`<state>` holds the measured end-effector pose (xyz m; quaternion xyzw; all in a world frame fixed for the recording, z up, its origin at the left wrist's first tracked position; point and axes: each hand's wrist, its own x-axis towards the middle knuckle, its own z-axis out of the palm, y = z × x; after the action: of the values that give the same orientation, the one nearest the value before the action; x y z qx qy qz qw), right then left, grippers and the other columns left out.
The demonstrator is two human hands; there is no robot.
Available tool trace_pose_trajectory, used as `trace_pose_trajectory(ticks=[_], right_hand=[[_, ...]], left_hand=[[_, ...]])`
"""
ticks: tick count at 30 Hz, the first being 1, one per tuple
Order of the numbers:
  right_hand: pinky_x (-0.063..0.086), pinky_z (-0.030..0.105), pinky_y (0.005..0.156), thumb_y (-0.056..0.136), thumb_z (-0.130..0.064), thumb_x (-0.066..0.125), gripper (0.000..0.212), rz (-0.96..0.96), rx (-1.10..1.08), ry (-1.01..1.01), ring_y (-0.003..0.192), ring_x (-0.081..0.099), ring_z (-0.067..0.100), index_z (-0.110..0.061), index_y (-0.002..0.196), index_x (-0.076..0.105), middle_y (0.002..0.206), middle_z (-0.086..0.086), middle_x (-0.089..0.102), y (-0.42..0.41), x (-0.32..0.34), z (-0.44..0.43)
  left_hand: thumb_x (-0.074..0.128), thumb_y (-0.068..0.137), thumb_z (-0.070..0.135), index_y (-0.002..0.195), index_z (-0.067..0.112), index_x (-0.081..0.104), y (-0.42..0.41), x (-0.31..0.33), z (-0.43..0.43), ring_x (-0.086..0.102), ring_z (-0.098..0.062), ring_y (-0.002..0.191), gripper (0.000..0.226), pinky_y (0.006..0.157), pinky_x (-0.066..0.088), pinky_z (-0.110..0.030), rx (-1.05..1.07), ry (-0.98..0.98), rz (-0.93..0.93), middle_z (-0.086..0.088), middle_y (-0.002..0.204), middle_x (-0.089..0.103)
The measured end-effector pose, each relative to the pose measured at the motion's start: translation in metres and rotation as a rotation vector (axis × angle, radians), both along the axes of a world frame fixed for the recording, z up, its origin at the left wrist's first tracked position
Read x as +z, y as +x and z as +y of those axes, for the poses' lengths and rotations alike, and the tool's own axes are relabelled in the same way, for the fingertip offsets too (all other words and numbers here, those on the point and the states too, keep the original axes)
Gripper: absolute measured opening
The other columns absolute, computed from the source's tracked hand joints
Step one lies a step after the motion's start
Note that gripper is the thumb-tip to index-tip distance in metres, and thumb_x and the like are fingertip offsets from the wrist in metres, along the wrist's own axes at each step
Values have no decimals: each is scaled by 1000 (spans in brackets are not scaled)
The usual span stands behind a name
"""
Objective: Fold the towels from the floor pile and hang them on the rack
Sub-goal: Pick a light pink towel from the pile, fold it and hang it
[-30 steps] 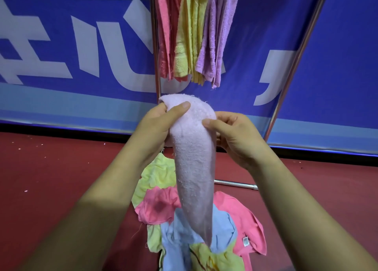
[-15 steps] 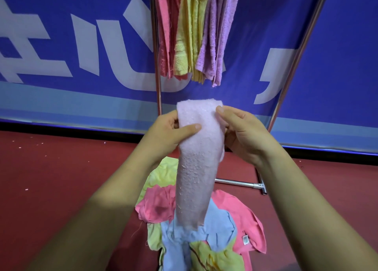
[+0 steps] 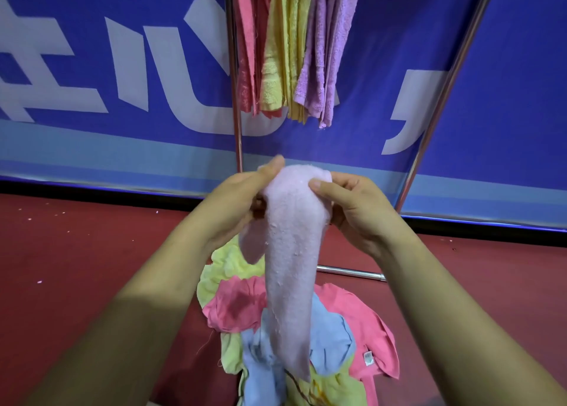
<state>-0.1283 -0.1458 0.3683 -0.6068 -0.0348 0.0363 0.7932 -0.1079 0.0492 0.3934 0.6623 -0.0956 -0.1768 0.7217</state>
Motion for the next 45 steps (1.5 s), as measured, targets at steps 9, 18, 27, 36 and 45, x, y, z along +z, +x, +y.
trace_pose_trajectory(ticks=[9,18,27,36,45], right_hand=[[58,29,68,96,-13,62,16,52,-84,108,73,67,21,-1,96,71,84,13,72,3,6,-7],[54,33,88,86,-9,72,22,55,49,-138,96,70,24,-1,107,75,109,18,75,-2,-4,-11],[59,29,66,94,-1,61,11,143,-147,247,73,73,20,3,95,71,82,14,75,-3,4,9],[58,33,70,90,-11,71,7,260,-141,48,70,67,22,-6,88,68,76,10,69,-8,2,-5],[54,46,100,99,-19,62,16,-102,-259,-454,104,71,23,-11,107,74,104,5,77,2,59,-60]], left_hand=[[72,87,7,103,7,72,-8,-9,-7,67,0,69,16,59,50,-14,-40,233,-157,6,80,75],[72,88,9,105,8,71,-2,-9,-12,73,-13,79,17,60,55,-20,175,43,-128,-6,91,78],[73,87,20,98,6,74,6,-21,-4,68,-14,77,19,71,52,-24,43,131,-48,-8,91,76],[69,89,11,99,13,76,11,-15,-20,70,-19,87,12,74,55,-29,115,-24,-93,-10,98,76],[62,93,9,104,5,73,26,58,-44,66,-16,83,16,73,49,-25,-200,135,-170,-9,95,73]])
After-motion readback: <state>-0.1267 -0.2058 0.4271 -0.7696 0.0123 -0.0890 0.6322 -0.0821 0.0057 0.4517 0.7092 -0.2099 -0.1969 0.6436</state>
